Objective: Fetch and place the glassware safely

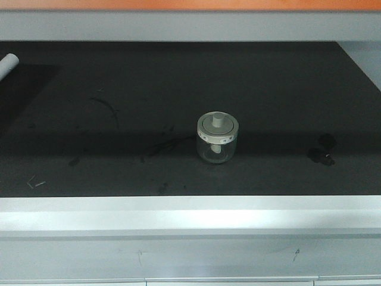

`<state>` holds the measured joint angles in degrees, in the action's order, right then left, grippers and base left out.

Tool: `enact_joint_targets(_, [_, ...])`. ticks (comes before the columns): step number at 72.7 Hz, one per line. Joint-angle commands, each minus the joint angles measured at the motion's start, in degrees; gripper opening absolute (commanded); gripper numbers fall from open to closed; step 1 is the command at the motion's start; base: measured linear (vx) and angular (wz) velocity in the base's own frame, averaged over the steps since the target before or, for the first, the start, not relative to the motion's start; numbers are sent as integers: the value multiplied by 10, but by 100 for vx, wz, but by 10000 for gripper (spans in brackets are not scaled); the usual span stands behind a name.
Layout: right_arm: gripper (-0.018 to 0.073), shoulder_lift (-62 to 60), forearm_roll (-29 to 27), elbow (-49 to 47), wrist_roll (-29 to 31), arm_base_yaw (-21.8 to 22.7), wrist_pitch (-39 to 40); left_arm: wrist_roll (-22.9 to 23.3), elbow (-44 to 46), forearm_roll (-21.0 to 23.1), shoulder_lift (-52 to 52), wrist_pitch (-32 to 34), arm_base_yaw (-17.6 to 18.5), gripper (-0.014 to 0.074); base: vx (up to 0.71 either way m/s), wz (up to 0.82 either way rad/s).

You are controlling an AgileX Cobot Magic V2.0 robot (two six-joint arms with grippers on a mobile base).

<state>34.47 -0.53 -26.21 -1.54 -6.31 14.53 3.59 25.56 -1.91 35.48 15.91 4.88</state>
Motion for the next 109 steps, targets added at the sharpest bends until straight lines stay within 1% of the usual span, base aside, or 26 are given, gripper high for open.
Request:
enact_joint_targets(1, [-1,-29,5,-20,4,1,-29,5,19,-1,-30,-23,0,-7,0,0])
enact_joint_targets(8, [-1,-60,5,-20,4,1,-90,4,17,-1,-67,-85,0,-7,0,0])
enact_joint_targets(14, [-1,-87,5,-19,4,1,-127,3,7,-1,-96,-112,0,-7,0,0])
enact_joint_targets(22, [-1,-125,5,-15,10,1,-171,0,-27,-1,-148,-138,0,-7,0,0])
enact_joint_targets(35, [-1,-193,5,46,6,1,-181,0,-83,0,-215,-215,0,-7,0,0])
enact_joint_targets(37, [-1,-200,-3,56,5,1,-184,0,-89,0,-220,-222,0,-7,0,0])
enact_joint_targets(45, [-1,-215,-27,87,6,1,-195,0,-92,0,-229,-210,0,-7,0,0])
enact_joint_targets(51, [-1,-215,-22,97,6,1,-201,0,-92,0,-229,-198,0,-7,0,0])
enact_joint_targets(66, [2,-215,-20,101,8,1,-189,2,-92,7,-229,-204,0,-7,0,0])
enact_joint_targets(75, [22,-213,-18,101,18,1,-185,2,-92,5,-229,-204,0,-7,0,0])
enact_joint_targets(81, [63,-207,-18,101,33,1,-185,2,-92,5,-229,-204,0,-7,0,0])
enact_joint_targets(86, [118,-200,-18,101,37,1,-184,2,-92,5,-229,-204,0,-7,0,0])
enact_joint_targets(93, [226,-191,-23,101,36,1,-184,2,-92,5,-229,-204,0,-7,0,0])
enact_joint_targets(94, [253,-190,-24,101,36,1,-184,2,-92,5,-229,-204,0,-7,0,0])
enact_joint_targets(101, [371,-181,-25,101,36,1,-182,2,-92,5,-229,-204,0,-7,0,0])
enact_joint_targets(109, [458,-174,-35,101,36,1,-172,2,-92,5,-229,-204,0,-7,0,0])
